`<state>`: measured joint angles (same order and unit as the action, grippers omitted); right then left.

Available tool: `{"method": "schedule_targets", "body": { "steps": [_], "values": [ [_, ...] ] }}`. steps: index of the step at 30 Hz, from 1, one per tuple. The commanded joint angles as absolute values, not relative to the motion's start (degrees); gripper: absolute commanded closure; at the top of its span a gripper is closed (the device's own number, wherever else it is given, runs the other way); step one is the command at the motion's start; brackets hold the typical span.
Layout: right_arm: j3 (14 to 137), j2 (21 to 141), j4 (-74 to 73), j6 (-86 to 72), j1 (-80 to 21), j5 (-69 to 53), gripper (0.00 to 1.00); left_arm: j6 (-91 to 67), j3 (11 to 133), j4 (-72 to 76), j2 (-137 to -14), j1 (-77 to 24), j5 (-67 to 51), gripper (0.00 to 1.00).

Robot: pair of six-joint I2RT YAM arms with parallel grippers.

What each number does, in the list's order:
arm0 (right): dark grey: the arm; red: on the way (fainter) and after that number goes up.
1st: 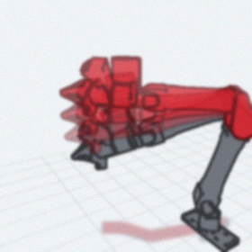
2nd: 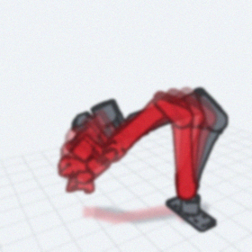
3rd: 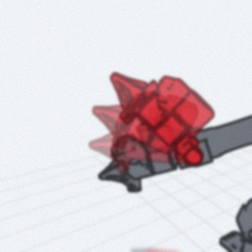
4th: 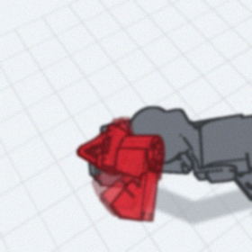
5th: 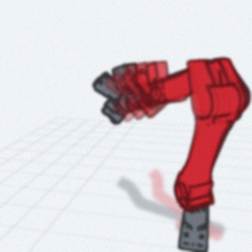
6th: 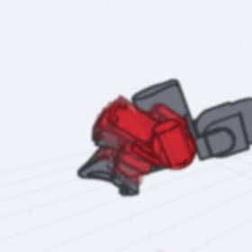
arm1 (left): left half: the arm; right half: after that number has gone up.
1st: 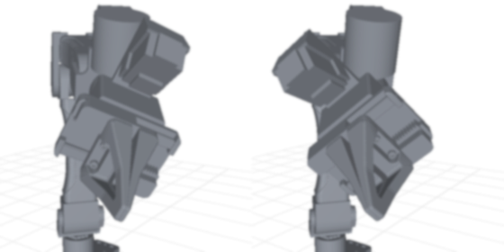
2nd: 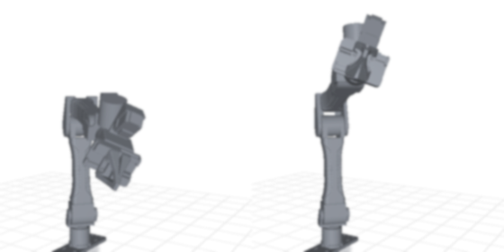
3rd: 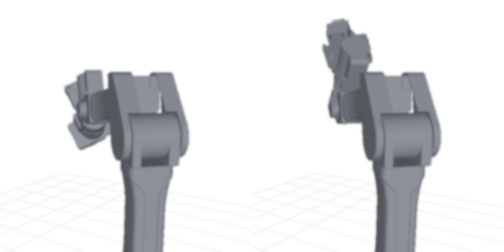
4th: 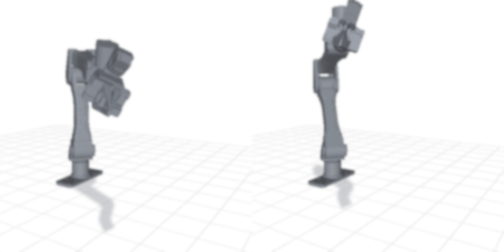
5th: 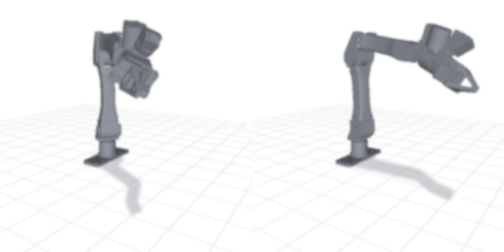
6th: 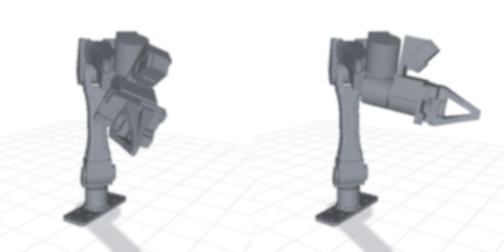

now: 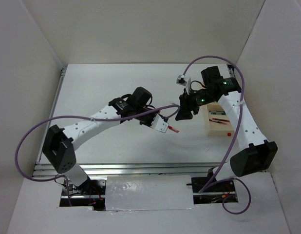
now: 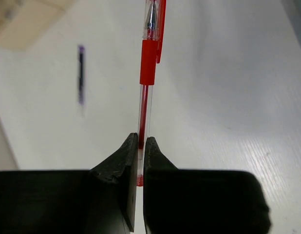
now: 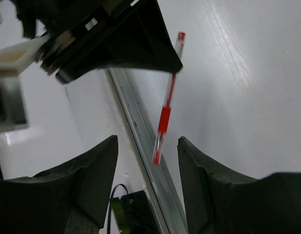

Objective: Sort the stationery into containers
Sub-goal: Pick up the pen from the center of the board.

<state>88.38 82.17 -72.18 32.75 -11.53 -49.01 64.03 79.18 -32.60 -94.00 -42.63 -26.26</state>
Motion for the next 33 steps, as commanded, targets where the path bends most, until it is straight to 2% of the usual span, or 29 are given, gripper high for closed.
{"method": "schedule_targets", "body": {
  "steps": [1,11,25,27,28,31,33],
  "values": [
    [88.9,83.1,-67.9,27.2,-16.6,-54.1,0.41,65.3,80.7,-32.3,-91.9,-43.9,-28.7,1.0],
    [89.2,89.0,-68.1,26.7,-21.0,-52.2,0.41,65.1,82.9,-34.3,-88.2,-49.0,-25.1,1.0],
    [86.1,91.3,-70.2,29.1,-22.4,-49.9,0.47,65.0,85.2,-34.2,-87.9,-49.4,-24.7,1.0],
    [85.4,91.2,-70.3,29.5,-22.8,-49.0,0.54,65.0,85.1,-34.2,-87.7,-49.3,-25.0,1.0],
    [85.3,91.2,-70.3,29.6,-22.9,-49.0,0.65,65.0,85.3,-34.4,-87.6,-49.3,-25.0,1.0],
    [85.2,91.3,-70.2,29.5,-22.8,-48.4,0.83,64.9,85.3,-34.3,-87.5,-49.4,-25.0,1.0],
    [85.2,91.1,-70.5,29.7,-22.2,-48.4,0.89,64.1,85.0,-33.8,-87.1,-49.4,-24.1,0.98]
  ]
}}
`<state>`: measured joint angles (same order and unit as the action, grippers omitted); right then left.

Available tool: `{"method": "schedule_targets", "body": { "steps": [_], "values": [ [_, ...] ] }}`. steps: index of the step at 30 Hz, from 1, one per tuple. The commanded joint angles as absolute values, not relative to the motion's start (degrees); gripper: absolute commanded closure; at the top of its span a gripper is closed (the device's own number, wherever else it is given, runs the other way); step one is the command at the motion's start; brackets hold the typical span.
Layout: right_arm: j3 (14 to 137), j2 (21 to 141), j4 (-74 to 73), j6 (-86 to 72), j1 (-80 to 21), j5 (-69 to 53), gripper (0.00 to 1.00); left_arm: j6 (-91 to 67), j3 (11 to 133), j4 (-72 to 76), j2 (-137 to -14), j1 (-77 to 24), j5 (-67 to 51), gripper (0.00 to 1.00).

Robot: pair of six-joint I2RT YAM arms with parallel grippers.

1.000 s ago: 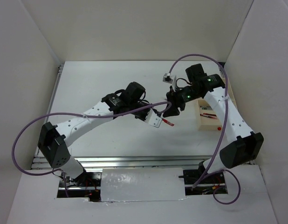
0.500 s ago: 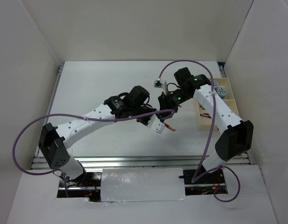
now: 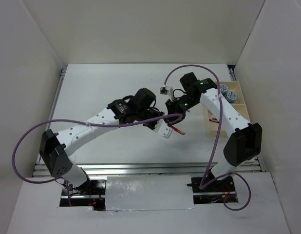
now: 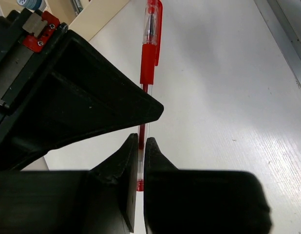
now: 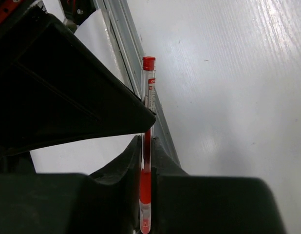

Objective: Sort the stationery into containers
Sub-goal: Pick up the pen from the center of the board, then place the pen in the storage box.

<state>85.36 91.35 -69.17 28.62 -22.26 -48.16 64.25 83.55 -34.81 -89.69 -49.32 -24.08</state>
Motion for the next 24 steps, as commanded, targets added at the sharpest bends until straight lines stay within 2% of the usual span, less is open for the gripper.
{"method": "schedule_targets", "body": {
  "steps": [1,3,4,5,6,7,9,15,19,24],
  "values": [
    [84.9,90.8,-70.9,29.8,-21.7,-48.5,0.94,63.2,84.6,-32.8,-86.9,-49.3,-23.6,0.83],
    [84.2,89.6,-71.3,29.8,-19.9,-48.7,0.97,60.8,84.4,-32.3,-86.1,-49.1,-22.9,0.64],
    [83.9,89.0,-71.5,29.8,-18.9,-49.0,0.99,58.3,83.4,-31.0,-85.0,-48.8,-22.6,0.31],
    [83.4,88.1,-71.4,29.5,-17.7,-49.1,1.0,57.1,82.7,-30.2,-84.3,-48.6,-22.2,0.25],
    [82.3,86.0,-71.2,29.6,-16.3,-49.1,1.0,56.0,82.1,-29.5,-83.5,-47.6,-21.9,0.05],
    [81.6,84.7,-70.4,29.9,-13.0,-48.8,1.0,54.2,80.9,-29.1,-81.8,-47.6,-21.9,0.01],
    [80.5,81.0,-70.4,32.2,-8.4,-45.6,1.0,50.9,78.9,-26.7,-80.2,-43.5,-23.2,0.01],
    [77.5,72.7,-70.9,63.6,1.5,-22.6,1.0,39.8,72.6,-22.1,-73.1,-34.6,-26.2,0.01],
    [76.8,74.0,-68.8,78.2,8.9,-14.4,0.99,33.2,70.7,-22.6,-72.0,-30.0,-29.7,0.01],
    [75.4,78.5,-63.5,88.8,15.2,-9.1,0.98,25.8,67.5,-21.4,-70.8,-26.2,-33.4,0.01]
  ]
}}
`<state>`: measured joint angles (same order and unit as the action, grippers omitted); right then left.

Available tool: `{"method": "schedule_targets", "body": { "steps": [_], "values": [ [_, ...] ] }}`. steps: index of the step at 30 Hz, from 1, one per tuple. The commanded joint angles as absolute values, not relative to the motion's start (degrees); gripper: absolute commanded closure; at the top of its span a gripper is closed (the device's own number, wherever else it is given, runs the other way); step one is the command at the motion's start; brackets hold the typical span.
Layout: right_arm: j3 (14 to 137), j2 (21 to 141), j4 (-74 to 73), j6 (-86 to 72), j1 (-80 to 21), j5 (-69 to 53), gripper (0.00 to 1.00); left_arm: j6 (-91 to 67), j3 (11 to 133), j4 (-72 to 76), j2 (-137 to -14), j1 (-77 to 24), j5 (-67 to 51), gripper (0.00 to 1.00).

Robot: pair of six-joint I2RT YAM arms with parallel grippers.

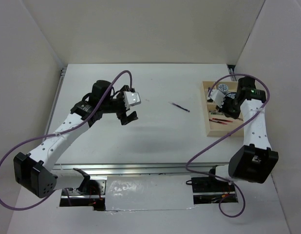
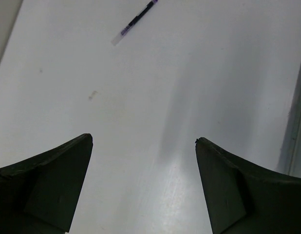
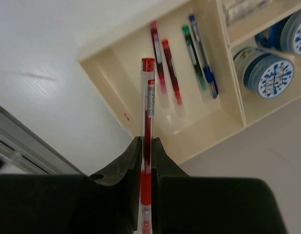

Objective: Sort the stationery into containers
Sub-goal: Place the pen in the storage box.

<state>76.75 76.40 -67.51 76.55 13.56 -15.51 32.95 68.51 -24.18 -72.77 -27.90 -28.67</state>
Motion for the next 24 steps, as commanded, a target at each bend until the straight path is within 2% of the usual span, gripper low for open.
{"method": "schedule_targets", "body": {
  "steps": [1,10,16,18,19,21,24],
  "values": [
    [75.1,78.9,-61.7,90.9,16.1,-8.4,0.98,25.2,66.6,-21.0,-70.7,-25.1,-33.7,0.01],
    [70.6,84.9,-53.0,93.1,15.2,-6.3,0.95,22.6,65.0,-20.3,-69.5,-21.4,-35.2,0.01],
    [67.0,87.8,-46.9,92.7,13.2,-1.1,0.8,21.2,64.7,-20.1,-69.6,-19.7,-36.3,0.01],
    [67.7,88.2,-48.1,92.2,12.8,-0.6,0.74,21.1,64.5,-20.0,-69.5,-19.2,-36.3,0.01],
    [67.6,88.3,-47.9,92.0,12.5,-0.2,0.66,20.9,64.4,-19.7,-69.5,-19.2,-36.4,0.01],
    [67.0,88.5,-46.3,91.8,12.1,1.8,0.58,20.6,64.2,-19.2,-69.4,-19.1,-36.5,0.01],
    [67.2,87.9,-44.6,90.7,11.1,4.0,0.53,20.7,64.8,-19.6,-69.2,-19.0,-36.3,0.01]
  ]
}}
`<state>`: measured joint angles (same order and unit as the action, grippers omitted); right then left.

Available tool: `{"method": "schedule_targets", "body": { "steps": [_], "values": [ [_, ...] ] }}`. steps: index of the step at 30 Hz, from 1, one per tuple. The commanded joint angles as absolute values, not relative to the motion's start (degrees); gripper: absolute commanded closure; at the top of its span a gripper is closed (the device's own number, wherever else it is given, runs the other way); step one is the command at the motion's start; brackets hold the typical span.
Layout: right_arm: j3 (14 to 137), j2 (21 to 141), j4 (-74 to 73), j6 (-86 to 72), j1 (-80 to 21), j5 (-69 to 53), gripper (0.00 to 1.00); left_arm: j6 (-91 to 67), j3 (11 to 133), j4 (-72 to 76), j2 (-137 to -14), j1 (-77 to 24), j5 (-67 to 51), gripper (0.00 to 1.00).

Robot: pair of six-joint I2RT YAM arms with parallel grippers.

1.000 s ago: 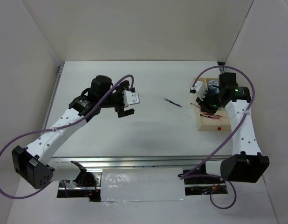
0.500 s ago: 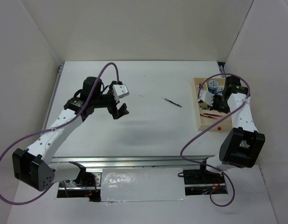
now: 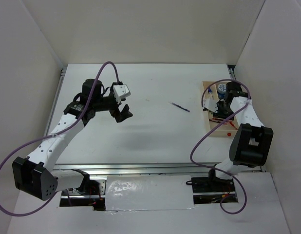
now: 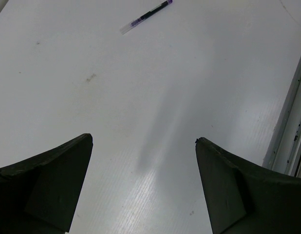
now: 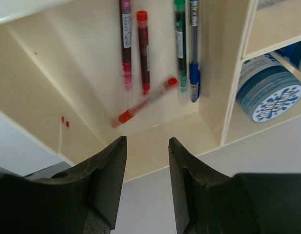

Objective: Sort the stationery into containers
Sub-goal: Place the pen in the storage box, then pick up the pen from the center of the board.

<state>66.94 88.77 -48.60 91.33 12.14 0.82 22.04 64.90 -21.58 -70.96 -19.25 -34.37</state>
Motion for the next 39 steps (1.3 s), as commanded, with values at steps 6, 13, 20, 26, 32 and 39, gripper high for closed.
{"method": "schedule_targets", "body": {
  "steps": [6,13,20,26,32,39],
  "values": [
    [85.0,87.4,-49.8,80.0,7.9,-4.9,0.58,18.7,64.3,-19.7,-67.0,-17.1,-35.4,0.01],
    [107.6,98.2,-61.9,58.9,-5.9,-12.2,0.59,7.6,64.1,-17.1,-67.0,-14.8,-31.9,0.01],
    [113.1,113.2,-64.0,48.1,-14.1,-12.0,0.59,3.0,67.8,-22.6,-71.9,-12.0,-35.1,0.01],
    [109.7,118.8,-61.0,46.4,-15.7,-10.2,0.56,3.4,65.6,-21.7,-71.5,-10.3,-36.3,0.01],
    [108.9,123.0,-60.0,47.3,-15.2,-9.3,0.55,4.0,62.8,-20.3,-70.8,-10.3,-36.8,0.01],
    [109.3,125.8,-58.1,46.1,-15.1,-9.4,0.55,4.1,61.9,-20.0,-71.0,-10.3,-36.9,0.01]
  ]
}}
